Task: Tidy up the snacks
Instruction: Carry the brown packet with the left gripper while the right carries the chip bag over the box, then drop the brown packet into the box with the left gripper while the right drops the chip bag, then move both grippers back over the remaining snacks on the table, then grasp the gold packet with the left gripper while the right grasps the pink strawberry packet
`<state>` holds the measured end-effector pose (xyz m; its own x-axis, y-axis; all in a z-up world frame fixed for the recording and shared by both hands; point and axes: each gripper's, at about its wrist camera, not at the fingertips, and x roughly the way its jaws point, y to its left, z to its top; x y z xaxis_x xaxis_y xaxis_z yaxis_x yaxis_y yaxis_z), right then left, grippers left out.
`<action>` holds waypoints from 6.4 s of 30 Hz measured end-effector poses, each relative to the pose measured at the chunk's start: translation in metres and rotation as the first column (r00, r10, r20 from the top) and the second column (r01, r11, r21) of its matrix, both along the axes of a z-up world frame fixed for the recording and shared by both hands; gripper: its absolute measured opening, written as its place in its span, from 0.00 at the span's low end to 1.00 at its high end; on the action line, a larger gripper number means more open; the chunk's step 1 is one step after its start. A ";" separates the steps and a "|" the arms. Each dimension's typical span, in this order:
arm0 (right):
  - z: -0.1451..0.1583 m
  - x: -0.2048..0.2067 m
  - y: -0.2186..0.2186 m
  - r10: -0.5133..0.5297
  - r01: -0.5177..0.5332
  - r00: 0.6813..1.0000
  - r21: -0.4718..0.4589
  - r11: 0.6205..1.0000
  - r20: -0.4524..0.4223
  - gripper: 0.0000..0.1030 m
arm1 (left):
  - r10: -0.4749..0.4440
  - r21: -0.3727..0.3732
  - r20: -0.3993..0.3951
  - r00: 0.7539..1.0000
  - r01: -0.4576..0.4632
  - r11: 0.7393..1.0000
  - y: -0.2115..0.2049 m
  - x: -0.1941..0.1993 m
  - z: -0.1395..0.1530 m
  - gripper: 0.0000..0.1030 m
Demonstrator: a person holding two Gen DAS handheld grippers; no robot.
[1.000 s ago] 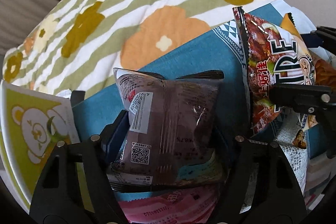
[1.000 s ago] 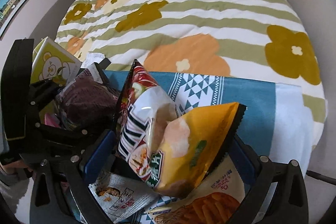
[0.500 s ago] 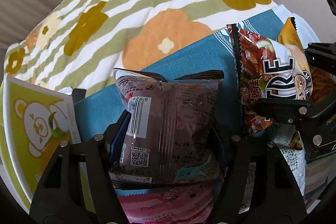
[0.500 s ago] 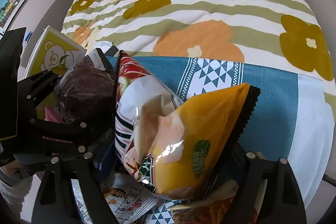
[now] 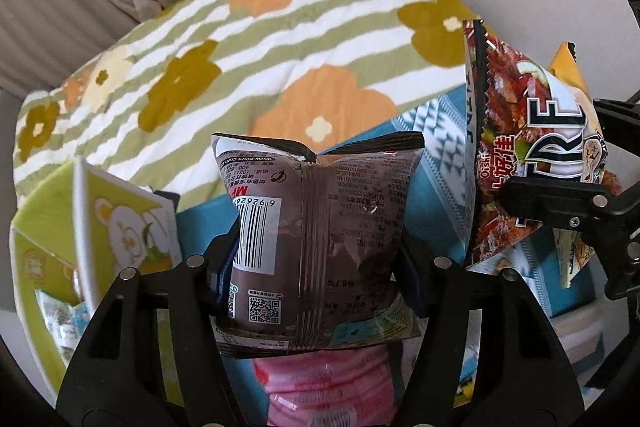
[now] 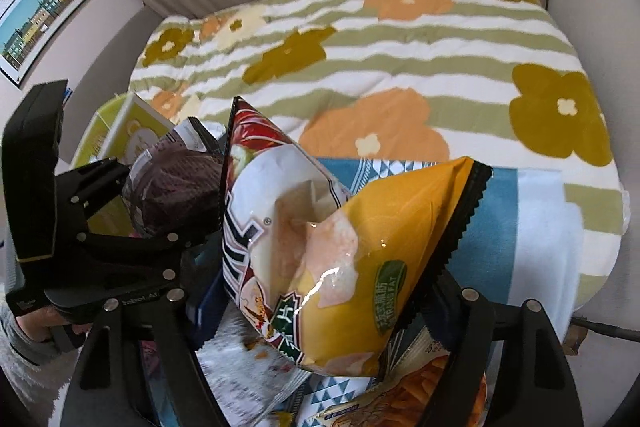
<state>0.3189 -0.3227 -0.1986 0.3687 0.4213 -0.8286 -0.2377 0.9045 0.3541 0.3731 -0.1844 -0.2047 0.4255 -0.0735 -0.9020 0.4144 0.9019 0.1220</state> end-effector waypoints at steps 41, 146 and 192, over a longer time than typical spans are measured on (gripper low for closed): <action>0.116 -0.106 0.287 0.024 -0.016 0.992 -0.066 0.998 0.127 0.76 | 0.197 -0.053 0.093 0.976 -0.193 0.980 0.342 -0.123 0.087 0.63; -0.028 -0.285 0.059 -0.446 0.454 0.891 -0.158 0.877 0.083 1.00 | -0.472 -0.021 0.014 0.882 0.472 0.881 -0.028 -0.205 -0.038 0.92; -0.033 -0.260 0.080 -0.332 0.346 0.938 -0.263 0.901 0.096 0.49 | -0.425 -0.033 -0.033 0.904 0.424 0.905 -0.015 -0.209 -0.035 0.42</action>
<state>0.0591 -0.2427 -0.2321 0.4909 0.0248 -0.8709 0.0900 0.9928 0.0790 0.1642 -0.1999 -0.2396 0.3141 -0.2624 -0.9124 0.7630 0.6417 0.0781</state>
